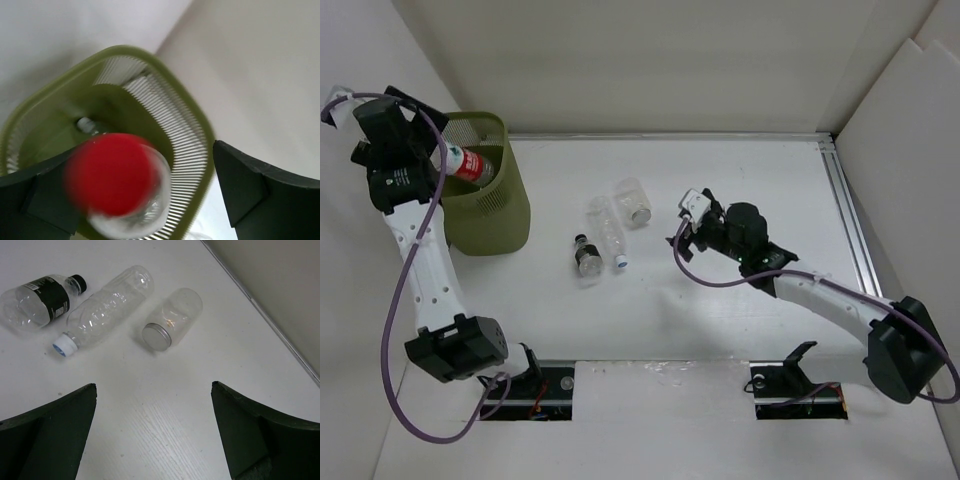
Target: Put the plastic bottles in the bin
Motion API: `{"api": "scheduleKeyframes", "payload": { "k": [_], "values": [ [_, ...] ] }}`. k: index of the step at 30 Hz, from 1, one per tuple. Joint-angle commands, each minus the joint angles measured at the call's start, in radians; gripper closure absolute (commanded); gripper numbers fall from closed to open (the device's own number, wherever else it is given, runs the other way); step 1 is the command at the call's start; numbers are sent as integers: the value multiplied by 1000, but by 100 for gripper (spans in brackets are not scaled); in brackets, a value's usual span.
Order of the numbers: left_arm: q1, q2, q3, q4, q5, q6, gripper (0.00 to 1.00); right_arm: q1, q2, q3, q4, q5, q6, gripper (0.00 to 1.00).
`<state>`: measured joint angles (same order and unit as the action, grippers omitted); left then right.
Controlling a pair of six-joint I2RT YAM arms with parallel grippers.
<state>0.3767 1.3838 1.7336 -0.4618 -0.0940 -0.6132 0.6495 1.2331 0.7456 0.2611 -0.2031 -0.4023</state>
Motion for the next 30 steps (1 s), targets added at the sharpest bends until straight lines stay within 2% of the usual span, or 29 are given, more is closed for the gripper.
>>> {"api": "scheduleKeyframes", "payload": {
  "k": [1,3,8,12,14,16,17,19,21,25,30],
  "values": [
    [4,9,-48,-29,-150,-17,0,7,52,89,17,-6,-13,0],
    [4,20,-48,-29,-150,-26,0,7,86,148,-6,4,-13,0],
    [4,54,113,-104,-78,-2,0,7,221,282,-118,103,66,0],
    [4,-54,113,-81,31,36,0,7,391,440,-192,127,128,0],
    [-37,-125,104,-72,40,59,0,7,490,547,-217,126,152,0],
    [-48,-181,71,-58,31,69,0,7,545,622,-227,126,172,0],
    [-58,-249,48,-45,55,69,0,7,572,642,-227,136,187,0],
    [-58,-311,-28,-15,112,56,0,7,652,688,-253,148,230,0],
    [-58,-363,-42,-26,140,56,0,7,710,736,-263,168,273,0],
    [-58,-419,-149,-17,229,76,0,7,808,823,-263,186,296,1],
    [-102,-443,-192,-15,209,115,0,7,923,940,-306,212,306,3]
  ]
}}
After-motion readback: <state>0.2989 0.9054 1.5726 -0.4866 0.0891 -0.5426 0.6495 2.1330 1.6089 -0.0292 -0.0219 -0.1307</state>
